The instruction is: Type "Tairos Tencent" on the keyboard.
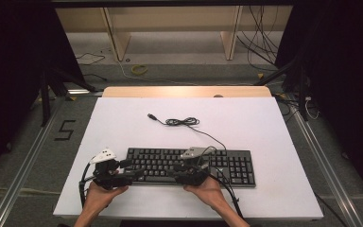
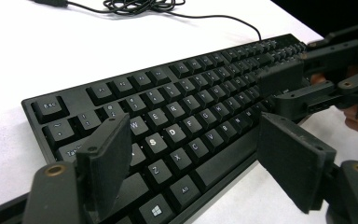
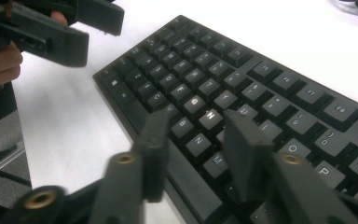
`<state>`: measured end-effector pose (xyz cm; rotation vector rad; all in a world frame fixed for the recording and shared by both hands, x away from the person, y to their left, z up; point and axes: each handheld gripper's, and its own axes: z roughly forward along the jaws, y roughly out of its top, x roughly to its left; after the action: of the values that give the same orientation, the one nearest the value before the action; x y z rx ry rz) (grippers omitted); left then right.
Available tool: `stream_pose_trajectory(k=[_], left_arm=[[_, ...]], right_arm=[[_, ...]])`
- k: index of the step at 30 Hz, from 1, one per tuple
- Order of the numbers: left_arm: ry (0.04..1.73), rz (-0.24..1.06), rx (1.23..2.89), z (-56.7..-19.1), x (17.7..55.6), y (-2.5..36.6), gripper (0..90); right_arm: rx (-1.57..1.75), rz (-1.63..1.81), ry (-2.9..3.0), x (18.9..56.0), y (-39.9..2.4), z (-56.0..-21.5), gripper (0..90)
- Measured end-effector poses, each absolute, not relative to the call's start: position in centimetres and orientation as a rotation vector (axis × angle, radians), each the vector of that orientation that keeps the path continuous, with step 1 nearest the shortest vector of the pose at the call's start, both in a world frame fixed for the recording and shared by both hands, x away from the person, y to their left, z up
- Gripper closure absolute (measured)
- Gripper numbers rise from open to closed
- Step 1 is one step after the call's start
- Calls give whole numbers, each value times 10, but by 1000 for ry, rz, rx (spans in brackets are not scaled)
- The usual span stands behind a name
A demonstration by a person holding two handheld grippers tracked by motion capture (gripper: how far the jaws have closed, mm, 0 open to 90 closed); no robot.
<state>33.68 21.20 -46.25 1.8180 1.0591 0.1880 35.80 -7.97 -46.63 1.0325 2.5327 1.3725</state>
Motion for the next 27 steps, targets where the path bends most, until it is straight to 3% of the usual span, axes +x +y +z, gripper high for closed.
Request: stream_pose_trajectory(k=[11, 22, 27], left_arm=[[1075, 197, 1840, -464, 338, 212, 271], [1075, 216, 1871, -464, 338, 211, 306], [1097, 216, 1880, -464, 338, 213, 378]], right_arm=[[1067, 1363, 2531, 369, -77, -461, 419], [1055, 1350, 2536, 378, -68, -460, 395], [1057, 1346, 2532, 381, -64, -460, 430]])
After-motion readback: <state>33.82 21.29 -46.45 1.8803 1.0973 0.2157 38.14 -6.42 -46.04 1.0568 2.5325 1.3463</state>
